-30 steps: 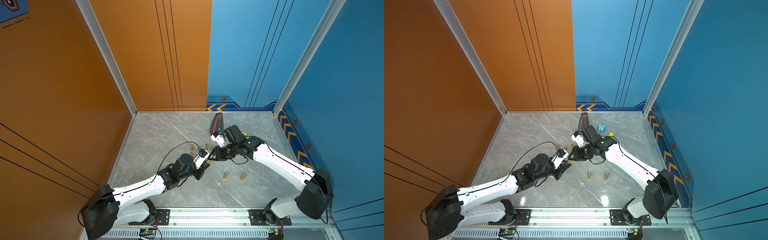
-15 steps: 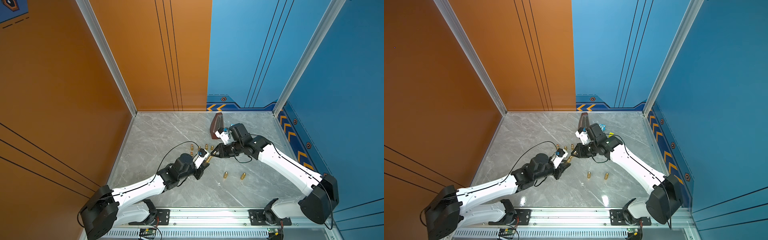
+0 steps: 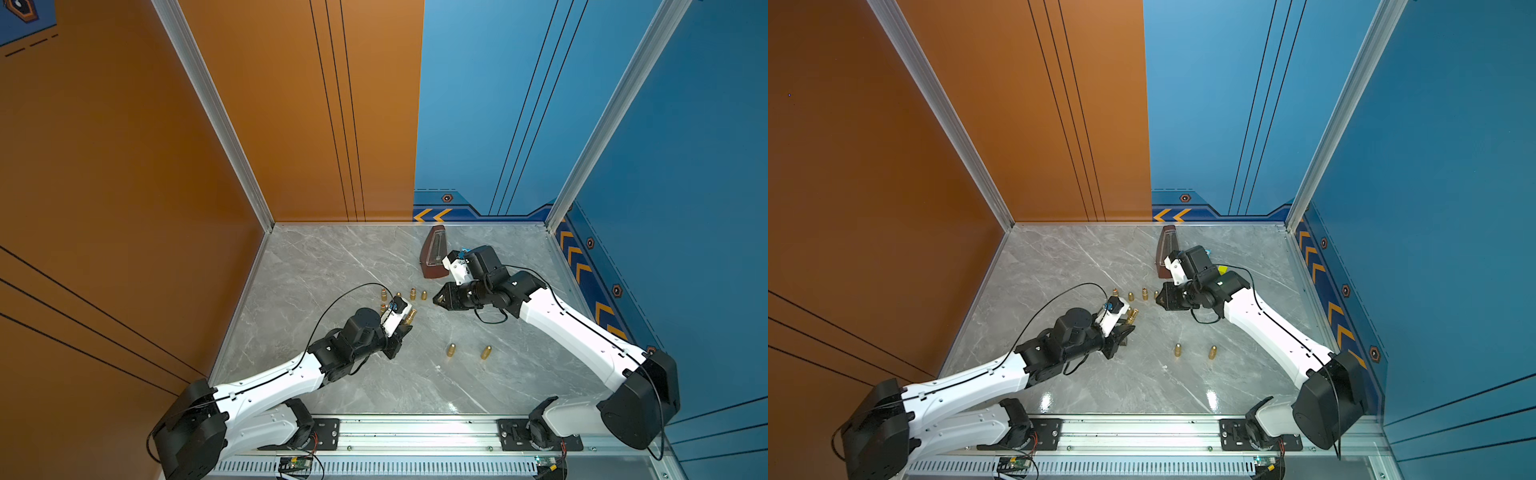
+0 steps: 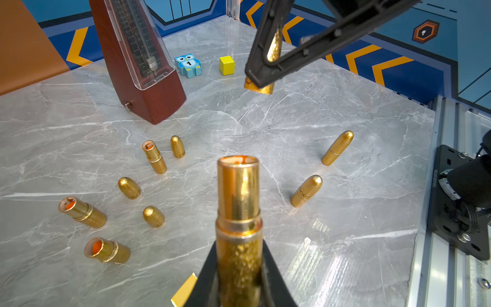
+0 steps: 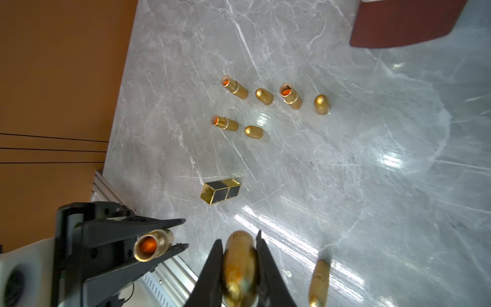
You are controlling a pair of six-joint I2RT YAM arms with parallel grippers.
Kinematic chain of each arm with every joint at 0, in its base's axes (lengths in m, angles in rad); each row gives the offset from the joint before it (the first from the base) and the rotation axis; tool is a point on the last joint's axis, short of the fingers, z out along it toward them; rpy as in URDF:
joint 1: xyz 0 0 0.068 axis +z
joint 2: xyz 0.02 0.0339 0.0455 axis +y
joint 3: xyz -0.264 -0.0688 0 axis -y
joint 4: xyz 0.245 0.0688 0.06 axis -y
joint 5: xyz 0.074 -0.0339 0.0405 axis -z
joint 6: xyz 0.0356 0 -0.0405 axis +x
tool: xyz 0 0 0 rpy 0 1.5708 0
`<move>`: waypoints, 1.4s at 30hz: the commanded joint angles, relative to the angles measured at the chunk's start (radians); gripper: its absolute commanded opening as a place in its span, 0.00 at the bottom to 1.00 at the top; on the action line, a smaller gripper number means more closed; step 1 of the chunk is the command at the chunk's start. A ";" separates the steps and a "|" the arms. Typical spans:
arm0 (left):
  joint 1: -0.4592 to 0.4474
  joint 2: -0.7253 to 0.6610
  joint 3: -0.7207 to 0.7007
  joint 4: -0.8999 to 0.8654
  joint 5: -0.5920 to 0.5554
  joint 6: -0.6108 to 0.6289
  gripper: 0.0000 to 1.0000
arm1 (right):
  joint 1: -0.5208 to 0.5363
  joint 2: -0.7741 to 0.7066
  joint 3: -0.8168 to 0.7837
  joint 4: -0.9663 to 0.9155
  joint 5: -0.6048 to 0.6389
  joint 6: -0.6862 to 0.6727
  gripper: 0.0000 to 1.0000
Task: Open the lipstick cap
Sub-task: Open the cover of the lipstick, then place the cover at the center of the board.
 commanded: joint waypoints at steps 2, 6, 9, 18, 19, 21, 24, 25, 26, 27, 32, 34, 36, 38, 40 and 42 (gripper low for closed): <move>0.018 -0.029 -0.027 -0.015 -0.052 -0.019 0.00 | 0.022 0.080 -0.015 -0.006 0.205 -0.047 0.17; 0.027 -0.035 -0.039 -0.014 -0.076 -0.029 0.00 | 0.035 0.155 -0.020 0.046 0.268 -0.051 0.16; 0.036 -0.035 -0.046 -0.014 -0.092 -0.034 0.00 | 0.053 0.213 -0.029 0.093 0.309 -0.061 0.16; 0.067 -0.043 -0.058 -0.013 -0.101 -0.041 0.00 | 0.108 0.327 -0.035 0.198 0.443 -0.081 0.16; 0.070 -0.046 -0.060 -0.012 -0.102 -0.044 0.00 | 0.109 0.335 -0.037 0.207 0.443 -0.081 0.16; 0.076 -0.053 -0.068 -0.007 -0.103 -0.043 0.00 | 0.110 0.350 -0.045 0.232 0.442 -0.083 0.16; 0.087 -0.063 -0.082 0.005 -0.102 -0.048 0.00 | 0.112 0.369 -0.056 0.257 0.445 -0.084 0.16; 0.090 -0.065 -0.084 0.005 -0.101 -0.049 0.00 | 0.112 0.373 -0.060 0.265 0.444 -0.084 0.16; 0.093 -0.067 -0.087 0.005 -0.099 -0.051 0.00 | 0.112 0.377 -0.066 0.279 0.437 -0.087 0.16; 0.095 -0.072 -0.088 0.004 -0.096 -0.051 0.00 | 0.113 0.381 -0.075 0.296 0.430 -0.092 0.16; 0.105 -0.078 -0.092 0.005 -0.091 -0.053 0.00 | 0.119 0.400 -0.079 0.321 0.444 -0.107 0.16; 0.106 -0.080 -0.093 0.005 -0.089 -0.055 0.00 | 0.121 0.410 -0.079 0.330 0.447 -0.111 0.16; 0.109 -0.078 -0.094 0.007 -0.089 -0.055 0.00 | 0.122 0.420 -0.079 0.337 0.450 -0.116 0.16; 0.110 -0.078 -0.094 0.008 -0.085 -0.056 0.00 | 0.124 0.429 -0.084 0.351 0.457 -0.118 0.16; 0.112 -0.078 -0.095 0.007 -0.081 -0.057 0.00 | 0.124 0.438 -0.083 0.359 0.462 -0.120 0.16; 0.113 -0.080 -0.095 0.008 -0.082 -0.057 0.00 | 0.124 0.445 -0.083 0.367 0.467 -0.125 0.16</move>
